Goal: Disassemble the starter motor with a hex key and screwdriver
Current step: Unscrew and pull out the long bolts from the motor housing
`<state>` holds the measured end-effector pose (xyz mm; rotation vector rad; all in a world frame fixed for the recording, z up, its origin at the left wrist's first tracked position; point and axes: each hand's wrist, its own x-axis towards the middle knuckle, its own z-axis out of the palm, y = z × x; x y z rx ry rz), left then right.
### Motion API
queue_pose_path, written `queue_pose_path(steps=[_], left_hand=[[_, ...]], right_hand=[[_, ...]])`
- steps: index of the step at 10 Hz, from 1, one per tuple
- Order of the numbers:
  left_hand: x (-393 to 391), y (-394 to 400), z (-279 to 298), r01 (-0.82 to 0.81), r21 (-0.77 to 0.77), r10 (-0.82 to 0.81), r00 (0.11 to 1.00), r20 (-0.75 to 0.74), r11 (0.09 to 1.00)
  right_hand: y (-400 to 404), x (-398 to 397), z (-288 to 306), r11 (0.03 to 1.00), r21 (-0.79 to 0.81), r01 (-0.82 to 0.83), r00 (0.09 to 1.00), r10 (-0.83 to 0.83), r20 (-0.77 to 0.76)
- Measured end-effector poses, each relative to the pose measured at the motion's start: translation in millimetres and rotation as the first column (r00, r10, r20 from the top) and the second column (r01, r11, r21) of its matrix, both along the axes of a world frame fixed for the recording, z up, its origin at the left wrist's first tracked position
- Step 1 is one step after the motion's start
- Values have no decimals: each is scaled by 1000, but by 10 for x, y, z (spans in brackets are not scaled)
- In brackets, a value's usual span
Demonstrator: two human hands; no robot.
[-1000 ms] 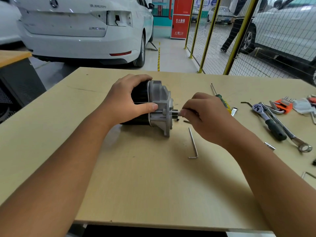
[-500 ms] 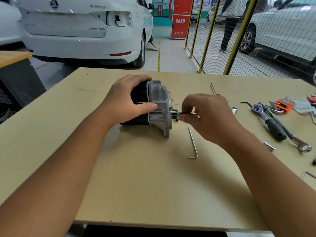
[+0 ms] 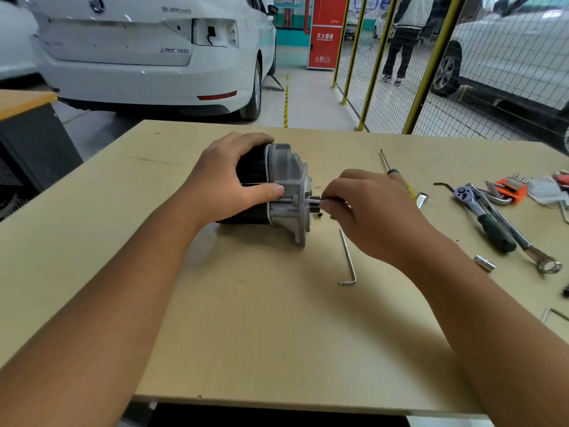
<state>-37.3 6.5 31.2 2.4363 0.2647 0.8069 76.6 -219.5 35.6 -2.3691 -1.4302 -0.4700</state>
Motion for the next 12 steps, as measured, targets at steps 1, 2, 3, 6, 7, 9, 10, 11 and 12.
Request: queue_pose_path(steps=[1, 2, 3, 6, 7, 9, 10, 11, 12], left_hand=[[3, -7, 2, -1, -3, 1, 1000, 1, 1000], [-2, -9, 0, 1, -1, -1, 1000, 2, 1000], [-5, -9, -3, -1, -6, 1, 1000, 1, 1000], [-1, -11, 4, -4, 7, 4, 1000, 1, 1000], [1, -16, -1, -2, 2, 2, 1000, 4, 1000], [4, 0, -11, 6, -5, -6, 1000, 7, 1000], [6, 2, -18, 3, 0, -3, 1000, 8, 1000], [10, 5, -28, 3, -4, -3, 1000, 8, 1000], [8, 2, -24, 2, -4, -2, 1000, 9, 1000]], right_hand=[[22, -21, -13, 1000, 19, 20, 999, -20, 48], [42, -53, -20, 999, 18, 48, 992, -50, 117], [69, -80, -18, 999, 1, 50, 987, -49, 150], [119, -114, -4, 995, 4, -95, 995, 95, 35], [141, -125, -46, 996, -35, -77, 996, 79, 46], [166, -130, 47, 996, -86, -29, 986, 43, 162], [161, -138, 109, 997, -70, -26, 990, 36, 139], [145, -126, 138, 994, -20, -109, 994, 109, 11], [128, -122, 113, 993, -49, -110, 994, 109, -30]])
